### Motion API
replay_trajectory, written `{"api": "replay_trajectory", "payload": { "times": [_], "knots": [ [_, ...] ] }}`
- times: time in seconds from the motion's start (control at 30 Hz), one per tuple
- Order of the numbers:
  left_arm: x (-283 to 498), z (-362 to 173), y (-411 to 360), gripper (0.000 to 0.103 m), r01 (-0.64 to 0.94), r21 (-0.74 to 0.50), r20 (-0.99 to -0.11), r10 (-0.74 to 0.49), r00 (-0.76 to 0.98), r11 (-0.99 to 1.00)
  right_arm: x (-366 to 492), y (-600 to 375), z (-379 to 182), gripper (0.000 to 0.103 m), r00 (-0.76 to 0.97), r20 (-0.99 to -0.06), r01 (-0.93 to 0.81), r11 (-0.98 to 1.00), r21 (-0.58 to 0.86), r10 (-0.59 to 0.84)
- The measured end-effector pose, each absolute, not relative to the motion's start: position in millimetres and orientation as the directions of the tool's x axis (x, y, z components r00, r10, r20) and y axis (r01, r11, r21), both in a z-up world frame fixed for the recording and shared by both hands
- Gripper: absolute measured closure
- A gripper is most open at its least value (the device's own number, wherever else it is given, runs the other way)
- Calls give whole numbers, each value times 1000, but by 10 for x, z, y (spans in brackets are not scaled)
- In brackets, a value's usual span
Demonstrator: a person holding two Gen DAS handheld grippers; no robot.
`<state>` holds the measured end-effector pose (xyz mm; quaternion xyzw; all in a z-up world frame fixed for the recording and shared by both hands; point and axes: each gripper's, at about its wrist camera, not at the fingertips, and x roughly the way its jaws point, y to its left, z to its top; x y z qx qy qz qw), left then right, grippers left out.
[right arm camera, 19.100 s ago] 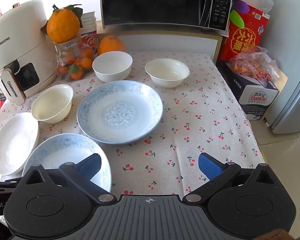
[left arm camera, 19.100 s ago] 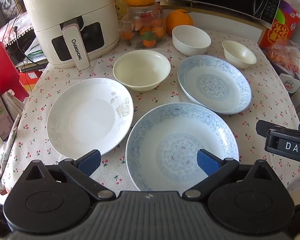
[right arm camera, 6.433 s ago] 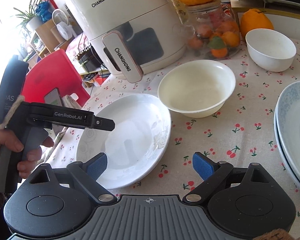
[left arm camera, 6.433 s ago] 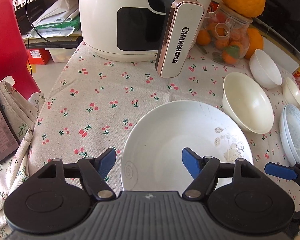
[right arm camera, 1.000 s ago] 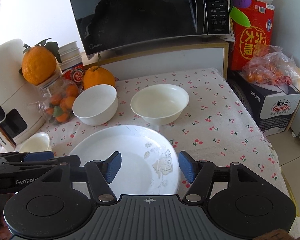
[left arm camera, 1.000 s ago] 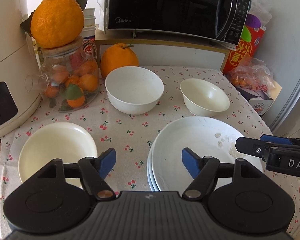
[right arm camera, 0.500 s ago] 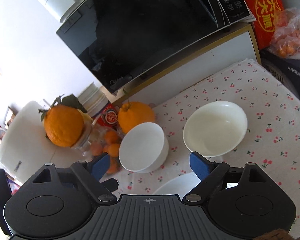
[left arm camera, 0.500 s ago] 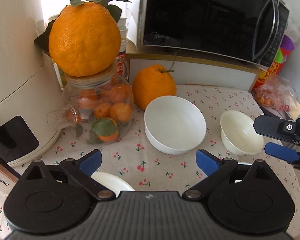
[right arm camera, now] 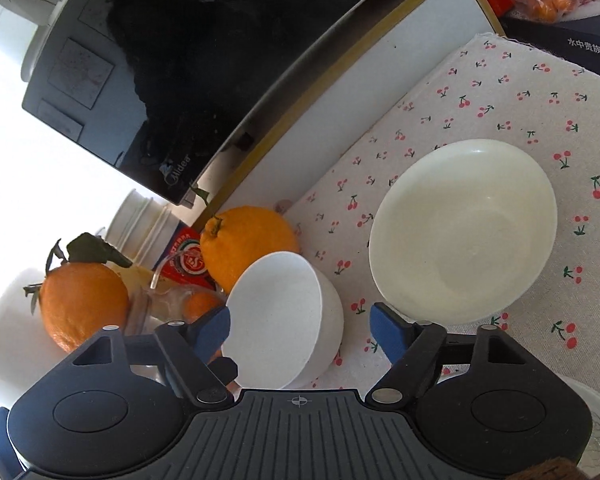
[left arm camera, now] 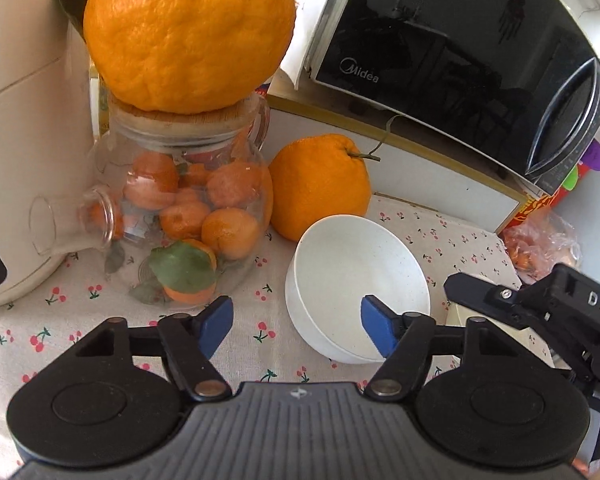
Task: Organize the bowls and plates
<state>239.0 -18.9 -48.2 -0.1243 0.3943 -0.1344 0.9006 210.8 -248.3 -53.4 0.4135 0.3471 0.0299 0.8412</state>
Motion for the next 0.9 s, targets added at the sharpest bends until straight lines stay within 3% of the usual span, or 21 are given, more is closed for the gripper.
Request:
{"api": "replay_trajectory", "payload": {
  "times": [0.17, 0.37, 0.47, 0.9],
  "knots": [
    [2456, -584, -213, 68, 125, -370, -674, -359, 646, 920, 2221, -2388, -644, 68, 732, -609, 257, 704, 662, 305],
    [2444, -616, -214, 87, 119, -372, -669, -355, 653, 920, 2266, -2355, -699, 86, 722, -622, 243, 731, 638, 303],
    [2440, -616, -231, 89, 124, -367, -666, -353, 657, 922, 2268, -2365, -716, 92, 720, -620, 243, 723, 647, 312],
    [2285, -348, -231, 89, 153, -345, -638, -351, 685, 926, 2174, -2335, -453, 92, 744, -593, 202, 743, 637, 306]
  ]
}}
